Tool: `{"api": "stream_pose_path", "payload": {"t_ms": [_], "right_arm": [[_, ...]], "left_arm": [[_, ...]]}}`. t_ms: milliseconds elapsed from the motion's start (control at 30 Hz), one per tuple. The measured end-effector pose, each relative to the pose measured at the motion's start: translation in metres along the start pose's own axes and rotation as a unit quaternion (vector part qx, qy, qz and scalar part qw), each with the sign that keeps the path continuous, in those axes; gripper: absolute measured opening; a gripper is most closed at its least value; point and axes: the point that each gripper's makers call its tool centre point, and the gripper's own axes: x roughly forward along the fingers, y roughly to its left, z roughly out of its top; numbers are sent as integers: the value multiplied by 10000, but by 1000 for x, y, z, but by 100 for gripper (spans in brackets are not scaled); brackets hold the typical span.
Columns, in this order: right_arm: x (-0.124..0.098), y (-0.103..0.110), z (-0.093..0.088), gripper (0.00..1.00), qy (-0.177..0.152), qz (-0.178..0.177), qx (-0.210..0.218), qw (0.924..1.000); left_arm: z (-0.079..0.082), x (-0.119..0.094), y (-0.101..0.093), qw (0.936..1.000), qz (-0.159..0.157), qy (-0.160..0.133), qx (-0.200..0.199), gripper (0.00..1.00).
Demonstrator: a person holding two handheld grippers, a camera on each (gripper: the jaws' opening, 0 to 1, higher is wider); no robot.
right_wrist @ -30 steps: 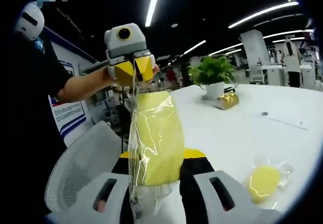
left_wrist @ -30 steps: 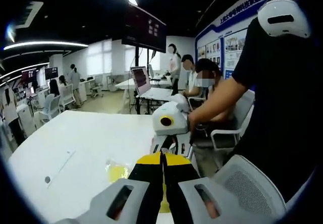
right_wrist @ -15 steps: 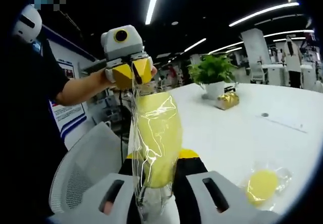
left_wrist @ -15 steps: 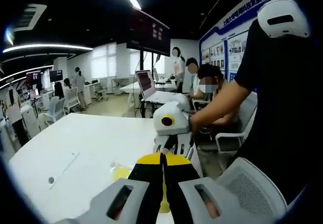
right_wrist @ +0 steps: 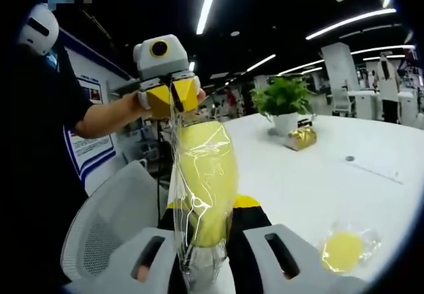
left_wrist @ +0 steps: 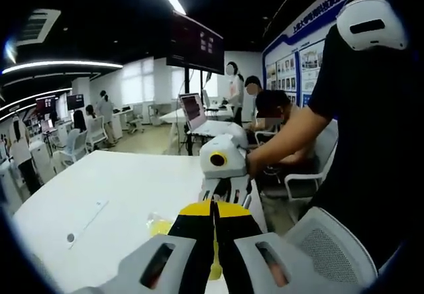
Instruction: Compare the silicone blocks by pressing each to a similar depth, holding the contact briefly, and releasing to observe deformation and rebound differences across the visible hardness samples.
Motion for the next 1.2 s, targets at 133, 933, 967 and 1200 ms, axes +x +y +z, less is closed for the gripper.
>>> {"api": "stream_pose_path", "payload": {"t_ms": [133,933,967,1200], "right_arm": [[0,2,0,9,-58,-2,-62,10000],[-2,2,2,21,-51,-258,390,9989],[-3,1,1,22,-43,-284,406,9988],[-3,-2,1,35,-83,-415,420,9982]], "left_arm": [[0,1,-1,10000,0,18,35,0],[5,0,-1,9999,72,-26,129,0],[4,0,-1,9999,75,-27,133,0],[1,-1,0,9999,122,-41,77,0]]}}
